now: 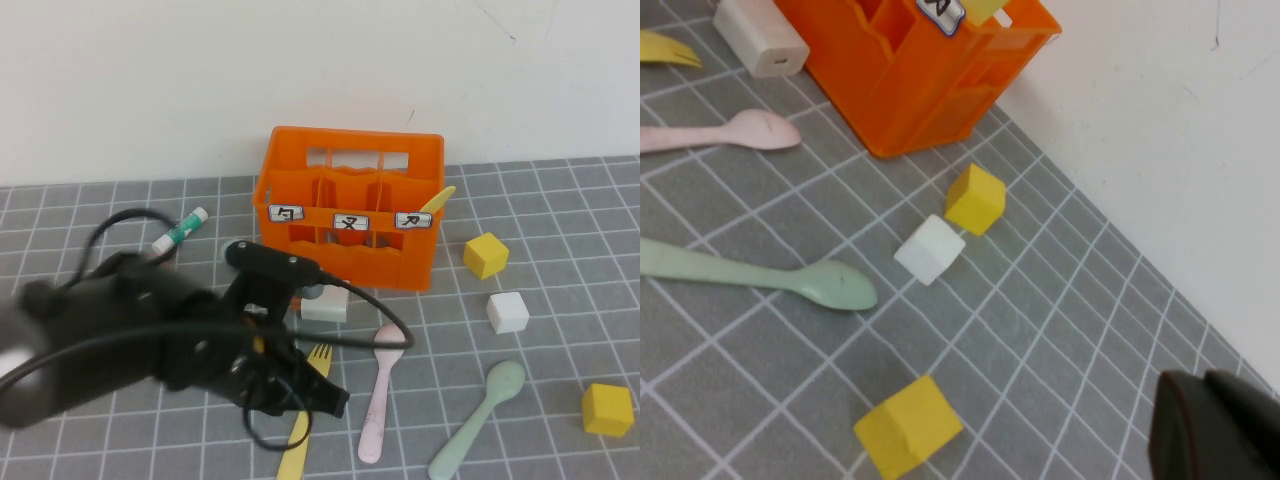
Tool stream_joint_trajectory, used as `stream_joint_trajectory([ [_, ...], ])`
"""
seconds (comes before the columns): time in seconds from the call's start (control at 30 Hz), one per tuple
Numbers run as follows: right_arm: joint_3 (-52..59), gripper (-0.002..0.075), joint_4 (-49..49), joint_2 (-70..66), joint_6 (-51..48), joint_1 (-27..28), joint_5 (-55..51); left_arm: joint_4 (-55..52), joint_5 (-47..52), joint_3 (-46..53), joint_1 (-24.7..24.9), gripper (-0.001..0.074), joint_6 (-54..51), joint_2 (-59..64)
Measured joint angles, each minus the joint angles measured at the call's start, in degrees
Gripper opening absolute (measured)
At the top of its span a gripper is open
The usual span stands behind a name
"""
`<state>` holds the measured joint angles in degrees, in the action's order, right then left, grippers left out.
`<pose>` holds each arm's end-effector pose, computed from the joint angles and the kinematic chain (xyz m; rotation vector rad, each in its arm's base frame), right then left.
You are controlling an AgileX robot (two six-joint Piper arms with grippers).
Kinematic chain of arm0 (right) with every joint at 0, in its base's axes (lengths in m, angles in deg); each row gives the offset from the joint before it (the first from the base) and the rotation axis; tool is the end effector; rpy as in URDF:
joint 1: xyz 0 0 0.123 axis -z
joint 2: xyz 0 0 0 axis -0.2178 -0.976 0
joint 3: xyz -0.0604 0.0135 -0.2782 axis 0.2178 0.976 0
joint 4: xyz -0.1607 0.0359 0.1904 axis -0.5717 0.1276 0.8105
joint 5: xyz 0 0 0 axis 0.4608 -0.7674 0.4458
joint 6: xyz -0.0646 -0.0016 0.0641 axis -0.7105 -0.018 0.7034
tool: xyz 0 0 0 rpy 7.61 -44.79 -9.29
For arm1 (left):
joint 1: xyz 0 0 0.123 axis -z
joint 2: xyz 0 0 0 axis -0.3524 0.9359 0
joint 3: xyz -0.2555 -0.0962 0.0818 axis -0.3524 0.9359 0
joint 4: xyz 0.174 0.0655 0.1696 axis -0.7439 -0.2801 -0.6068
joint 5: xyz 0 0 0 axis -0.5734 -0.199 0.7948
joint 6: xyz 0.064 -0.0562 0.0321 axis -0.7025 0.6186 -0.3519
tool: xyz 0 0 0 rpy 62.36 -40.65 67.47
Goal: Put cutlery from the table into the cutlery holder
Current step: Pick up the fork
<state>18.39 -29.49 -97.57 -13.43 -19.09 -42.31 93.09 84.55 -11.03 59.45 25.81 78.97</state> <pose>0.0589 0.0221 0.2581 -0.8817 1.6674 -0.2692 0.2329 -0.1913 0.2197 0.5129 2.6086 -0.3812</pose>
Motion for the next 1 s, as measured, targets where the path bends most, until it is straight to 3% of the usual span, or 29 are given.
stream_joint_trajectory([
  [0.3,0.0,-0.0003,0.4,0.0,0.21,0.0,0.0,-4.0,4.49,-9.15,0.0,0.0004,6.12,9.5],
  [0.4,0.0,-0.0003,1.01,0.0,1.23,0.0,0.0,-4.0,4.37,-9.9,0.0,0.0061,7.16,11.72],
  [0.63,0.0,-0.0003,1.24,0.0,1.93,0.0,0.0,-4.81,2.96,-10.02,0.0,0.0312,7.77,15.78],
  [1.0,0.0,-0.0003,1.24,0.0,2.06,0.0,0.0,-12.36,-1.8,-10.47,0.0,0.0351,13.09,19.39],
])
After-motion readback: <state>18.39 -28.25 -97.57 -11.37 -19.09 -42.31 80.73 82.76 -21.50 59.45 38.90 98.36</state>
